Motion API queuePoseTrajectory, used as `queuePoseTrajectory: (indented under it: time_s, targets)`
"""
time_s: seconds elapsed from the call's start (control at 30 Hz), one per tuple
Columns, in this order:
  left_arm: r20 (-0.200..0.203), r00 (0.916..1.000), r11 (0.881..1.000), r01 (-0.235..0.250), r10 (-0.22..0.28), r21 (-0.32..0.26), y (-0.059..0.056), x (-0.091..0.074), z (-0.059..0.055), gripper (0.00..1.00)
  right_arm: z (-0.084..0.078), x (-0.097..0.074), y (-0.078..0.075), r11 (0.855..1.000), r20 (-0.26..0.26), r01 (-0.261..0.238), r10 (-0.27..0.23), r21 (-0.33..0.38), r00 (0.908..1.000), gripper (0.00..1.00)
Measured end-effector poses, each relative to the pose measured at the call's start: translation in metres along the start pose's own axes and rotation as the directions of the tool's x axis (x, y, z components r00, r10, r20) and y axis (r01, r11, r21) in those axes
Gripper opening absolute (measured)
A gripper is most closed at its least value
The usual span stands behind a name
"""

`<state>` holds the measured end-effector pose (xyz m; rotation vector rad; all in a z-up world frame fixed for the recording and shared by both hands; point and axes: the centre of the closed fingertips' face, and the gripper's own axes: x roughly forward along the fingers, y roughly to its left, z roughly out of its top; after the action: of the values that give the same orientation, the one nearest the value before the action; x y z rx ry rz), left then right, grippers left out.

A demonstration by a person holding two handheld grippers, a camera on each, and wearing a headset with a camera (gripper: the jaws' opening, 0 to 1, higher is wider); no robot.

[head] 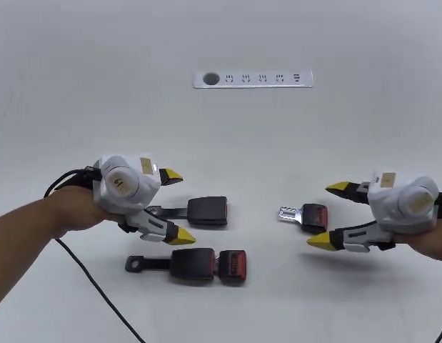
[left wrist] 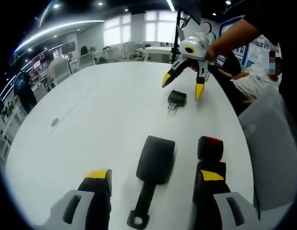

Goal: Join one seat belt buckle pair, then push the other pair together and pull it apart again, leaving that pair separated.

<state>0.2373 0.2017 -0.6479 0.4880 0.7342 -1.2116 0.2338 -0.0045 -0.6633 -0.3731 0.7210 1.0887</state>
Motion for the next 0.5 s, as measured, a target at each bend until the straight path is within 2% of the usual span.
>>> queuePoseTrajectory:
  time_s: [0.13, 0.3, 0.5]
  targets:
    - [-0.015, 0.9997, 1.000, 0.017, -0.017, 0.026, 0.000, 0.008, -0.001, 0.71, -0.005, 0.004, -0.002, 1.000, -0.016, -0.004, 0.004, -0.017, 0.9999, 0.71]
    - [-0.019, 0.9994, 0.999, 0.030, -0.029, 0.037, 0.005, 0.018, -0.003, 0.70, -0.015, 0.012, -0.004, 0.999, -0.031, -0.031, 0.031, -0.008, 0.9990, 0.65]
    - [-0.022, 0.9986, 0.997, 0.049, -0.048, 0.065, 0.006, 0.028, -0.004, 0.63, -0.022, 0.012, -0.004, 0.999, -0.050, -0.049, 0.049, 0.000, 0.9975, 0.60]
